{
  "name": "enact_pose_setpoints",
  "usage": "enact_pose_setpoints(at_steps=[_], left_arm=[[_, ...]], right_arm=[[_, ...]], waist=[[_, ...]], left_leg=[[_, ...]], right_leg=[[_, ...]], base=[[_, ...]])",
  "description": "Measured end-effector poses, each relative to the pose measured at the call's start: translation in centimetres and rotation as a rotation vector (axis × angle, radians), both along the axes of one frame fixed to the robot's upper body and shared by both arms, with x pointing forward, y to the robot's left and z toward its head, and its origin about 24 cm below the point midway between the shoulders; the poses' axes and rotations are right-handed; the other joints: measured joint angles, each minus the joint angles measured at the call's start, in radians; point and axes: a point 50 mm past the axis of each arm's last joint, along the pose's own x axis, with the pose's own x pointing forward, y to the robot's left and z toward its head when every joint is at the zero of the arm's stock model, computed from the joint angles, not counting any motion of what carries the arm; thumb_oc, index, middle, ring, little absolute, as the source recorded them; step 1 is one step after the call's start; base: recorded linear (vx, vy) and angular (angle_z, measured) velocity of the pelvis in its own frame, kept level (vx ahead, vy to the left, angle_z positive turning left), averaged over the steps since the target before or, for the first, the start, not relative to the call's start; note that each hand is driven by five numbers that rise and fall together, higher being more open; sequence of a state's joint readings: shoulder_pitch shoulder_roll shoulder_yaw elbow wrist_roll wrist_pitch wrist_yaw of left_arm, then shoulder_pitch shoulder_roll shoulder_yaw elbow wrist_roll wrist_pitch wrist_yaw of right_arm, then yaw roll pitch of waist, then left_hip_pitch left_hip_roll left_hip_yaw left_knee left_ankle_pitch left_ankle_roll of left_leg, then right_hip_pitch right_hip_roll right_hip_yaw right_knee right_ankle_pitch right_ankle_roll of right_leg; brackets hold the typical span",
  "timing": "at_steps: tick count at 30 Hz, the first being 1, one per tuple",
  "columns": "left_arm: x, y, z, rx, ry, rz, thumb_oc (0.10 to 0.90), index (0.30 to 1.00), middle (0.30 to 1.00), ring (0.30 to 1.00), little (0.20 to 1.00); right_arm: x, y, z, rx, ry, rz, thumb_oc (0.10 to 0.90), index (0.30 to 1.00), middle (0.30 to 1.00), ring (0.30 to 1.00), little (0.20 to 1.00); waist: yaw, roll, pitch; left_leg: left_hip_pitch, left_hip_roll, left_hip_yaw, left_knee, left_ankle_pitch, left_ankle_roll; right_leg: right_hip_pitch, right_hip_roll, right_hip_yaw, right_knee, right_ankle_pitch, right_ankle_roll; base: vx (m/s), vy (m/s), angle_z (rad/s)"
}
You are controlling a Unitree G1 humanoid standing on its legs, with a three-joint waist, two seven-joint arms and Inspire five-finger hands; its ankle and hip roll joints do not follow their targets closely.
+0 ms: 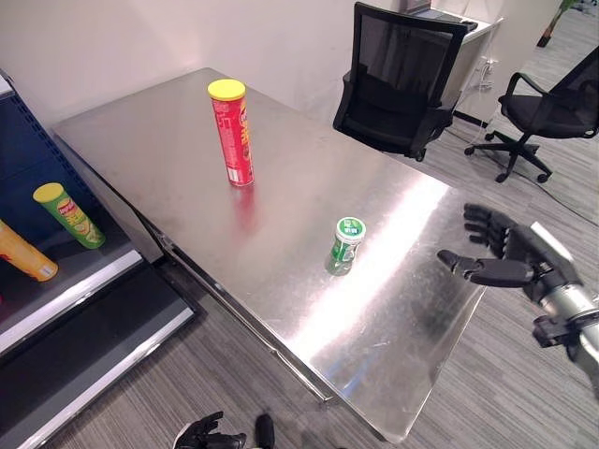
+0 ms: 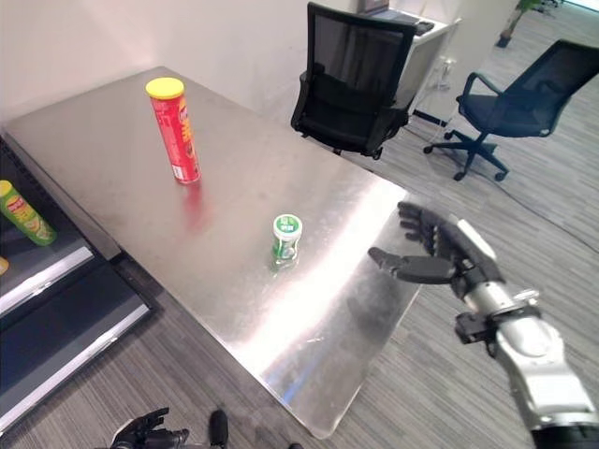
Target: Put the goods on the table back onto the shelves and tidy them up.
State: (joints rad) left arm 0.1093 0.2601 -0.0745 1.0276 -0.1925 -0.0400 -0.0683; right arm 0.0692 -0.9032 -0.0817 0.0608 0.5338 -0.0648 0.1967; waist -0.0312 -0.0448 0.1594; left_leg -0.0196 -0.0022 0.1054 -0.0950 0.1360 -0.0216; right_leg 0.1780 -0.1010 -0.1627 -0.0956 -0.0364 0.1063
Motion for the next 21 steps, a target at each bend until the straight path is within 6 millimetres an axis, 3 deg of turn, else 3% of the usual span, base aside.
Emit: enact_pose_setpoints(at_steps=[2, 8, 10, 14, 21], left_arm=[[0.0, 0.0, 0.0, -0.001, -0.001, 0.001, 0.8, 0.9, 0.9, 0.9, 0.9], [0.1, -0.3, 0.0, -0.008, -0.008, 0.0, 0.8, 0.9, 0.9, 0.9, 0.9], [0.3, -0.3, 0.0, -0.006, -0.01, 0.005, 0.8, 0.9, 0.9, 0.9, 0.9], [0.4, -0.2, 0.0, 0.007, -0.012, 0.01, 0.8, 0.9, 0.9, 0.9, 0.9], [1.0, 0.0, 0.2, 0.013, -0.025, 0.01, 0.8, 0.9, 0.9, 0.9, 0.9]], right_arm=[[0.0, 0.3, -0.7, 0.02, 0.015, -0.001, 0.8, 0.9, 0.9, 0.9, 0.9], [0.9, 0.8, 0.0, -0.049, -0.007, 0.019, 0.8, 0.9, 0.9, 0.9, 0.9], [2.4, 1.6, 0.2, -0.096, -0.025, 0.03, 0.8, 0.9, 0.9, 0.9, 0.9], [3.2, 2.6, 0.6, -0.142, -0.043, 0.051, 0.8, 0.9, 0.9, 0.9, 0.9], [3.7, 3.3, 0.7, -0.159, -0.049, 0.081, 0.8, 0.9, 0.9, 0.9, 0.9]], waist=[[0.006, 0.003, 0.002], [0.026, 0.012, 0.014], [0.031, 0.01, 0.015], [0.051, 0.004, 0.018], [0.1, -0.009, 0.026]], left_leg=[[0.0, -0.001, -0.003, 0.0, 0.0, 0.0], [-0.005, -0.018, -0.021, -0.001, -0.004, 0.006], [-0.003, -0.027, -0.019, -0.001, -0.007, 0.01], [-0.004, -0.039, -0.04, 0.002, -0.003, 0.016], [-0.013, -0.049, -0.064, -0.001, -0.001, 0.016]], right_leg=[[0.002, 0.0, -0.003, 0.0, -0.001, 0.002], [0.017, -0.011, -0.027, 0.0, -0.007, 0.009], [0.018, -0.016, -0.027, 0.0, -0.007, 0.009], [0.023, -0.024, -0.054, 0.001, -0.01, 0.015], [0.03, -0.027, -0.081, 0.001, -0.015, 0.02]], base=[[0.02, 0.002, 0.04], [0.02, 0.019, 0.12], [0.0, 0.0, 0.0], [0.02, 0.014, 0.16], [0.01, 0.005, 0.12]])
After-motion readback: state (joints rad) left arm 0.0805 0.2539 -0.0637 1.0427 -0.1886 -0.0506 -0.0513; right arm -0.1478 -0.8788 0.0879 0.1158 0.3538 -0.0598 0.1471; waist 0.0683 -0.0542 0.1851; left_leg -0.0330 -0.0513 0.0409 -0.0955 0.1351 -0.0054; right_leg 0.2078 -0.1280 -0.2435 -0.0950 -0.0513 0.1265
